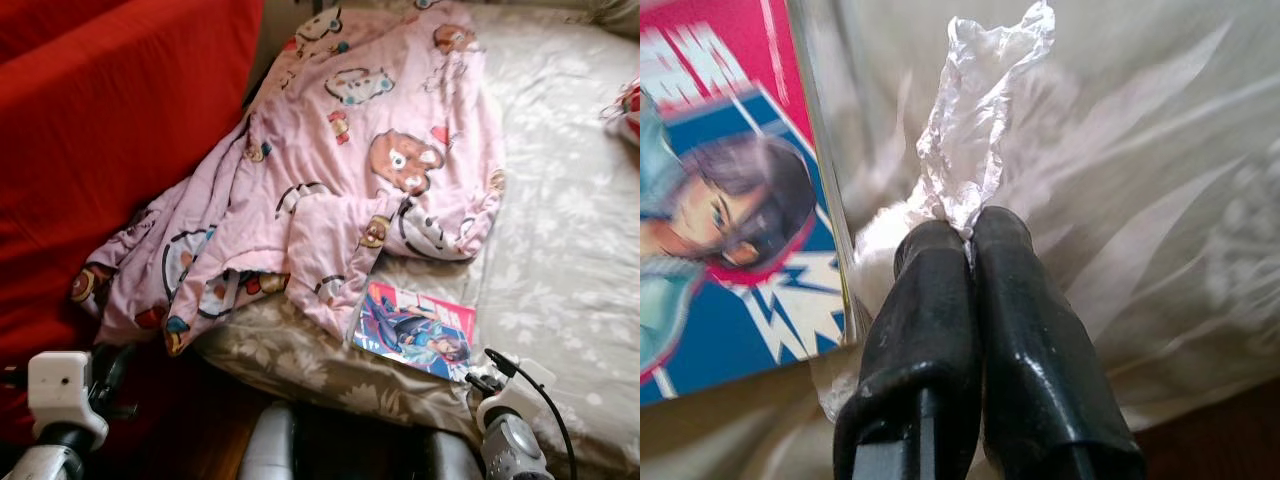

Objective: Clean up the room

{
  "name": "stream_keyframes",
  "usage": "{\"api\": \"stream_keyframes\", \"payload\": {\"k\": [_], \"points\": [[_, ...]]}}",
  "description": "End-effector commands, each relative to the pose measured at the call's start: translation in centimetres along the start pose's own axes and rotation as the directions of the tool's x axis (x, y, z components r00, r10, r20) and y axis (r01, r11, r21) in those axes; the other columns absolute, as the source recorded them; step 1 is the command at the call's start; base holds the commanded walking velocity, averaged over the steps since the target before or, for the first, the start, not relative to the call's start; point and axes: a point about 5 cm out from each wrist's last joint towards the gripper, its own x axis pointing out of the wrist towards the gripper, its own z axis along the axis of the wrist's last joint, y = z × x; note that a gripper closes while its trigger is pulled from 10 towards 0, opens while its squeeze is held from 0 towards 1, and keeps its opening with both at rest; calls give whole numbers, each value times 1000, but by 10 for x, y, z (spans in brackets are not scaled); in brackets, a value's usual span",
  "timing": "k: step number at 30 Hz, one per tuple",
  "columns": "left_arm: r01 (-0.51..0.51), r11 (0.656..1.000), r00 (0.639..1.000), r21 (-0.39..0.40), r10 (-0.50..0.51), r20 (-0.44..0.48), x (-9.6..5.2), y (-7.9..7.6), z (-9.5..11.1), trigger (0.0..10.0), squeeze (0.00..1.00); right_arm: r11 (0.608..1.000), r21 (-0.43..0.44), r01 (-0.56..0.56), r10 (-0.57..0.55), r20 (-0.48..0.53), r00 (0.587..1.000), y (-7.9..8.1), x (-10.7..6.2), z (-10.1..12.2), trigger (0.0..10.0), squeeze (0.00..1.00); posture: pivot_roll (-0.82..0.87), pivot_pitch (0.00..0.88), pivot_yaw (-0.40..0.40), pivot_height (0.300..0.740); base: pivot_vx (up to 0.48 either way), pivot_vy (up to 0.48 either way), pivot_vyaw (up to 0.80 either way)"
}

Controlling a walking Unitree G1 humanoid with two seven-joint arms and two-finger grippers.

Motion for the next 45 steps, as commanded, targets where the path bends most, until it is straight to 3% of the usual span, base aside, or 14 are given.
{"api": "stream_keyframes", "payload": {"k": [1, 11, 18, 19, 20, 21, 28, 30, 41, 44, 45], "points": [[-6, 1000, 999, 12, 7, -34, -1, -1, -11, 10000, 0, 1000, 8, -1, 1, 0, 1000, -2, -1, -3, 0, 0, 265, 26, 34, 636, 0, 0, 0], [-55, 998, 997, -34, 53, -52, 17, -3, -35, 10000, 0, 989, -48, -141, 144, 68, 987, 15, 0, 9, 0, 0, 204, 0, -9, 636, 0, 0, 0], [-102, 992, 992, -81, 94, -89, 23, -4, -55, 10000, 0, 970, -121, -213, 225, 95, 970, 18, -4, 7, 0, 0, 166, 0, -25, 636, 0, 0, 0], [-105, 990, 988, -99, 92, -127, 23, -7, -65, 10000, 0, 955, -165, -247, 262, 81, 962, 17, -7, 2, 1451, 0, 152, 0, -28, 636, 0, 0, 0], [-103, 989, 986, -105, 87, -144, 22, -9, -71, 10000, 0, 950, -185, -250, 267, 70, 961, 15, -8, 0, 4392, 0, 145, 0, -30, 636, 0, 0, 0], [-103, 989, 983, -107, 84, -163, 21, -11, -76, 10000, 0, 946, -203, -254, 270, 58, 961, 13, -9, -2, 10000, 0, 142, 0, -31, 636, 0, 0, 0], [-147, 979, 956, -142, 104, -276, 13, -19, -108, 10000, 0, 948, -238, -209, 216, 3, 976, -3, -8, -6, 10000, 0, 131, 0, -61, 645, 0, 0, 0], [-134, 982, 942, -134, 84, -326, 10, -25, -119, 10000, 0, 938, -284, -201, 194, -52, 980, -5, -8, -11, 10000, 0, 135, 0, -65, 660, 0, 0, 0], [-81, 989, 882, -121, 15, -471, 6, -37, -144, 10000, 0, 917, -346, -197, 127, -215, 968, -11, -12, -34, 10000, 0, 109, 0, -33, 720, 0, 0, 0], [-107, 987, 862, -121, 31, -507, 3, -35, -149, 10000, 0, 887, -394, -240, 135, -276, 952, -11, -17, -46, 10000, 0, 101, 0, -32, 735, 0, 0, 0], [-115, 986, 835, -119, 31, -549, -2, -36, -156, 10000, 0, 861, -434, -266, 129, -319, 939, -13, -22, -56, 10000, 0, 110, 0, -38, 740, 0, 0, 0]]}}
